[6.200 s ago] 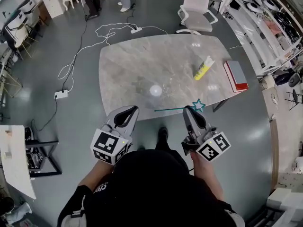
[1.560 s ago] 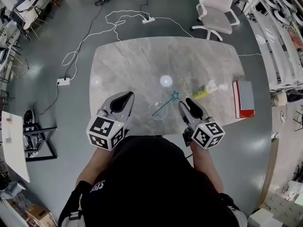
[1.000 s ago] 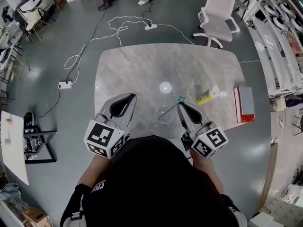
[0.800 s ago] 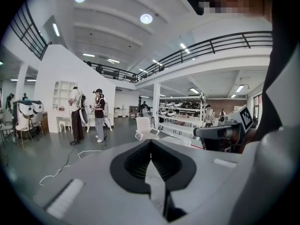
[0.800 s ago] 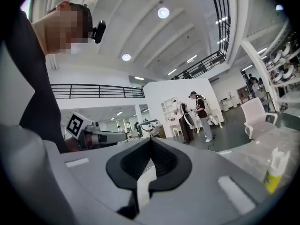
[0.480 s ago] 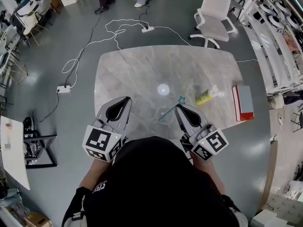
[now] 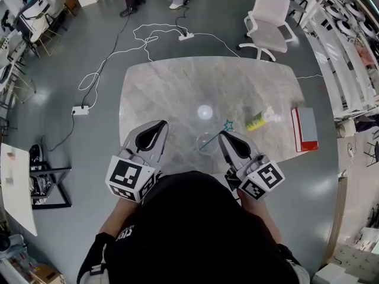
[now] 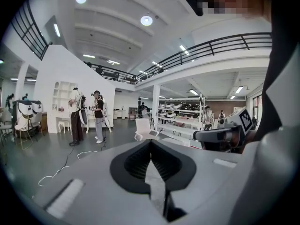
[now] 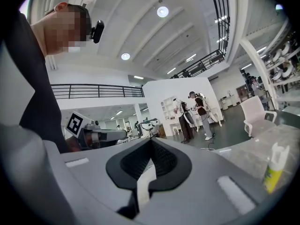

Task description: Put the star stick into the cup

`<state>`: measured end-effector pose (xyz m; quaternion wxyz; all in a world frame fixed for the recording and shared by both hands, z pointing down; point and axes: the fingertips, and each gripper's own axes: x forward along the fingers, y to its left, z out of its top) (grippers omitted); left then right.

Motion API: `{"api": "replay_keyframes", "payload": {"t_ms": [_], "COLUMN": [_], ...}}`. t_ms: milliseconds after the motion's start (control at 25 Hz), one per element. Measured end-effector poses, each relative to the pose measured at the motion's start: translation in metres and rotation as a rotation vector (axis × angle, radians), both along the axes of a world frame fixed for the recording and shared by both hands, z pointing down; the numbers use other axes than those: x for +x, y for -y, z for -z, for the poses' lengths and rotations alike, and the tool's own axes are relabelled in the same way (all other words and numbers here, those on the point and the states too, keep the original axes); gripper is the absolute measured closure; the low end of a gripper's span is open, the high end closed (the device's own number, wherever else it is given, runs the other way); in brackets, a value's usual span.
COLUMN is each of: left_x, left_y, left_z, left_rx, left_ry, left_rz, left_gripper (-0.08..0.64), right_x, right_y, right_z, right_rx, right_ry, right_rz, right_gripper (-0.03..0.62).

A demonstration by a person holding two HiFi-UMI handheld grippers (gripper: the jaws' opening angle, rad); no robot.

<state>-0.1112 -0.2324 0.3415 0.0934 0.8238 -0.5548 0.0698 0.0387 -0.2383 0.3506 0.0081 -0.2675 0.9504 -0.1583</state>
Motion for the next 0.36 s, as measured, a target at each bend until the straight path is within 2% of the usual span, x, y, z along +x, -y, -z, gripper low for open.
{"api": "replay_keyframes", "payload": {"t_ms": [360], "left_x": [-0.0024], "left_y": [-0.0008], "left_z": [0.0016], "left_rx": [0.000], "left_ry": [0.010], "left_rz": [-0.002], "left_gripper": [0.557], "right_x": [-0.0024], "right_y": [0.0003], "right_z": [0.0010], "right_rx": [0.001], "right_ry": [0.005], "right_rz": [-0.006], "right_gripper": [0.580]}}
